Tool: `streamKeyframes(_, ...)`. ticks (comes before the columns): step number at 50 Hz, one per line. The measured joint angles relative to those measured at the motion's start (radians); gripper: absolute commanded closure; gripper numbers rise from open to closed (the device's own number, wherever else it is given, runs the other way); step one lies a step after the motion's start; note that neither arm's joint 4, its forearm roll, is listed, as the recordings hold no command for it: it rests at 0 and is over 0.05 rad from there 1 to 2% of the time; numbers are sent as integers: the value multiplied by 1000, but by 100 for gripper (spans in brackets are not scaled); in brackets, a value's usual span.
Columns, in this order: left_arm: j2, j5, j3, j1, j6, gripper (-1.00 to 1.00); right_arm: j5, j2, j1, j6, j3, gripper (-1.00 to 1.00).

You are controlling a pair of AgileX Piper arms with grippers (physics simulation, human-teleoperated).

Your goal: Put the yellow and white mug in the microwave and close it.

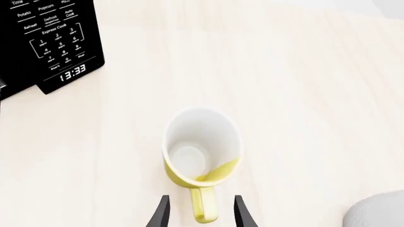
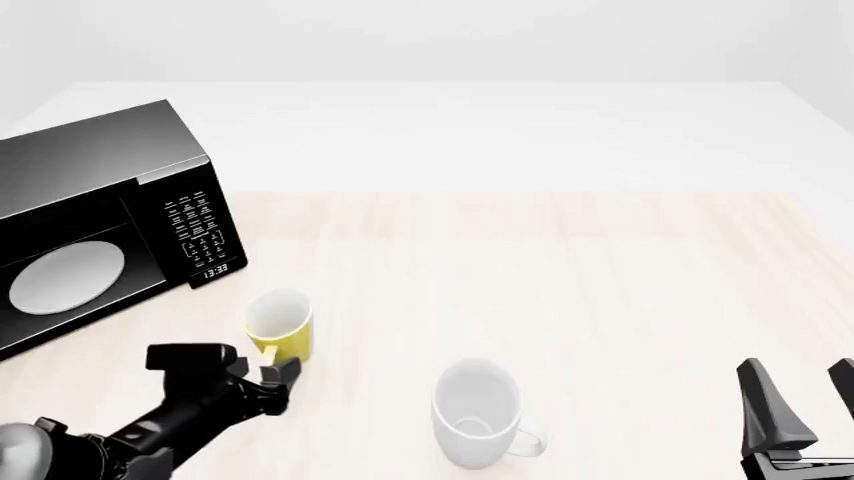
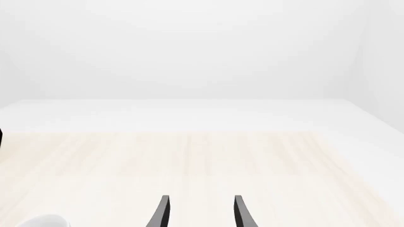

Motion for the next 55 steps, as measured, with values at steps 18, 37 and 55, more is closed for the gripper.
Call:
streamKeyframes(18, 95, -42, -15, -14, -31, -100, 0, 0, 0, 0, 0, -100)
streamKeyframes(37, 135, -67, -20, -2, -33, 100, 0, 0, 0, 0, 0, -100)
streamKeyframes(55, 55, -32, 9, 16, 9, 100, 0, 0, 0, 0, 0, -100)
